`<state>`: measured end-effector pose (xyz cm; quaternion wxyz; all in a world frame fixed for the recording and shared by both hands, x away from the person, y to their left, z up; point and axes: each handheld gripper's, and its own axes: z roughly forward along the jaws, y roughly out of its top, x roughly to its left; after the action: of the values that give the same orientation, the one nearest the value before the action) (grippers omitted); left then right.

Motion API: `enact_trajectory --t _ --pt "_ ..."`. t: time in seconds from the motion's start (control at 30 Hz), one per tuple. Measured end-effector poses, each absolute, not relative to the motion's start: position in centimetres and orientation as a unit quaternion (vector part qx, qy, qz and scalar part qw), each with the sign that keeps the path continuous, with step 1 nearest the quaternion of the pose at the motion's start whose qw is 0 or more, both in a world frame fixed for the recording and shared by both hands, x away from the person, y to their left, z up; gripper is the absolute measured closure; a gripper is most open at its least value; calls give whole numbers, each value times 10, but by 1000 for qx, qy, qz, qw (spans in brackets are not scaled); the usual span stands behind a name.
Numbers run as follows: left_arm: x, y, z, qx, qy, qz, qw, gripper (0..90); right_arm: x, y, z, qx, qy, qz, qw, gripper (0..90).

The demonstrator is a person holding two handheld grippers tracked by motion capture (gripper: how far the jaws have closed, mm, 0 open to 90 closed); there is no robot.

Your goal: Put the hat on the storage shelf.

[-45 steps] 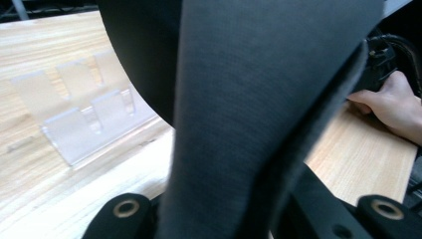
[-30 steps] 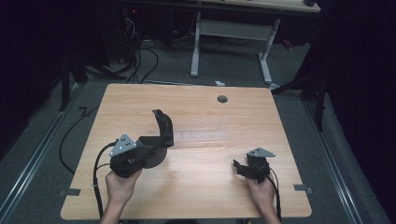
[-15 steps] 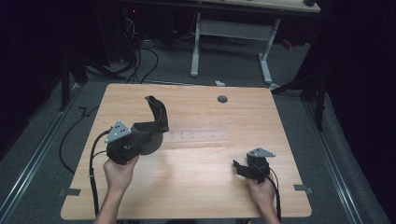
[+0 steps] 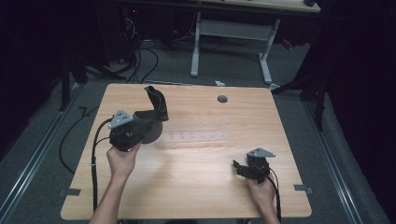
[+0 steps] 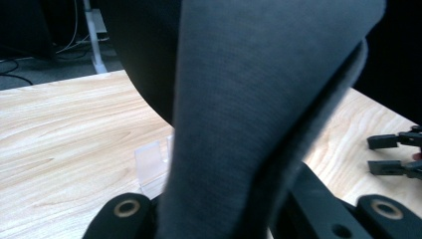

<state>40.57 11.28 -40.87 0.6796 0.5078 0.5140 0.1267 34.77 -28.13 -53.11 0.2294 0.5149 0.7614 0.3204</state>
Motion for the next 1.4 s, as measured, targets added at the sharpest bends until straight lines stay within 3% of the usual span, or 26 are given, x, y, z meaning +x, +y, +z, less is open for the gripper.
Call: enact_trajectory --t 0.5,1.4 --pt "428 98 -424 520 517 168 659 848 348 -281 -531 515 762 320 229 331" --pt "443 82 -444 514 541 195 636 845 347 -281 -531 513 763 320 228 328"
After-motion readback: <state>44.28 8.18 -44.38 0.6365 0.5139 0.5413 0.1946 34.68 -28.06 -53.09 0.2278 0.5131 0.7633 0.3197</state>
